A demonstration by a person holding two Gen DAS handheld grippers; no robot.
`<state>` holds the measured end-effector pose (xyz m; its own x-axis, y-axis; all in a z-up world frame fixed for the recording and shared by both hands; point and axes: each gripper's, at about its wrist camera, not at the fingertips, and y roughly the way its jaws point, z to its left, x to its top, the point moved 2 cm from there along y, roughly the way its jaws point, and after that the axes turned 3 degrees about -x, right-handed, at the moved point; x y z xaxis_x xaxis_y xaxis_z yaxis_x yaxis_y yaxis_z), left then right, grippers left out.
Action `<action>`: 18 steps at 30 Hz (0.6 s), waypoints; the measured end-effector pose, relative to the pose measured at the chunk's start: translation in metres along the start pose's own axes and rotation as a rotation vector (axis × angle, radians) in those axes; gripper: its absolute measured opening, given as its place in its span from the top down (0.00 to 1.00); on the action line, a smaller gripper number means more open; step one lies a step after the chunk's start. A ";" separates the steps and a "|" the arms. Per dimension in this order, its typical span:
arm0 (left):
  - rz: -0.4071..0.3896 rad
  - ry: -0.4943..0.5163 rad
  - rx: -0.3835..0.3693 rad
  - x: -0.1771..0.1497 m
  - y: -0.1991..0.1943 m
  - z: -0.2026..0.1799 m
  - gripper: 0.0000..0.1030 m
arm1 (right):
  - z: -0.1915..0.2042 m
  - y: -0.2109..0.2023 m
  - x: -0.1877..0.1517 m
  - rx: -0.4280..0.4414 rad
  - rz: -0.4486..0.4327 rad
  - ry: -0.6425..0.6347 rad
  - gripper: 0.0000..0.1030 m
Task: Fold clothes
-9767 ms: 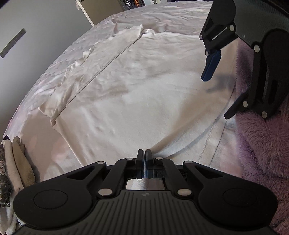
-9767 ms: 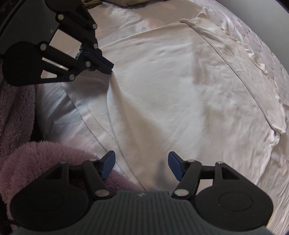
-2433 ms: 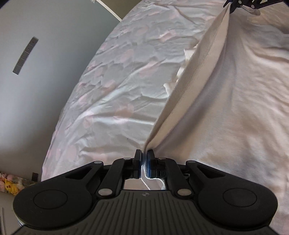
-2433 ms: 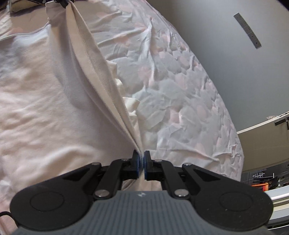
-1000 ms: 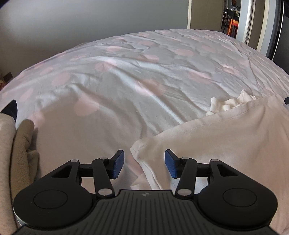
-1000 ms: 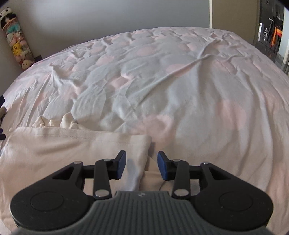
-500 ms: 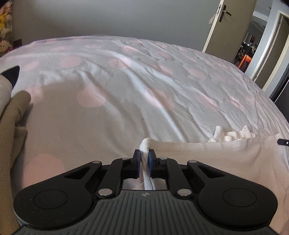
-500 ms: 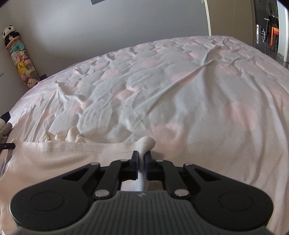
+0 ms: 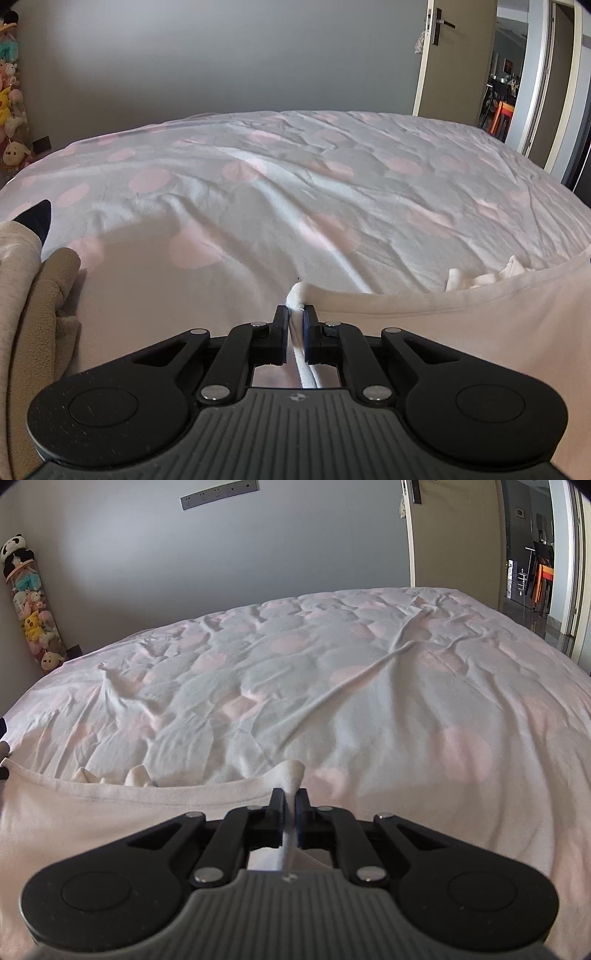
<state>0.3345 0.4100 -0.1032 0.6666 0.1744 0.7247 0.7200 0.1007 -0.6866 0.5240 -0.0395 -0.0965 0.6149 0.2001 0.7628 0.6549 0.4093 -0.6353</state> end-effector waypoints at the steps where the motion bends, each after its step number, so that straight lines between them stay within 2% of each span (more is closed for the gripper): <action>1: 0.009 0.002 0.003 -0.003 0.006 0.001 0.94 | -0.001 0.007 -0.003 -0.005 0.010 -0.002 0.93; 4: 0.044 0.003 0.005 -0.013 0.022 0.006 0.94 | -0.005 0.023 -0.012 -0.006 0.049 0.007 0.93; 8: 0.051 0.019 0.001 -0.022 0.027 0.007 0.92 | -0.011 0.034 -0.020 0.002 0.082 0.041 0.93; 11: 0.065 0.004 0.001 -0.019 0.022 0.009 0.84 | -0.010 0.032 -0.015 -0.003 0.097 0.056 0.88; 12: 0.069 0.007 0.007 -0.017 0.017 0.009 0.80 | -0.010 0.029 -0.013 -0.013 0.096 0.057 0.80; 13: 0.073 0.009 0.012 -0.016 0.012 0.009 0.80 | -0.009 0.026 -0.011 -0.023 0.094 0.059 0.74; 18: 0.088 0.032 0.023 -0.018 -0.024 0.001 0.80 | -0.004 -0.002 -0.004 -0.044 0.093 0.065 0.74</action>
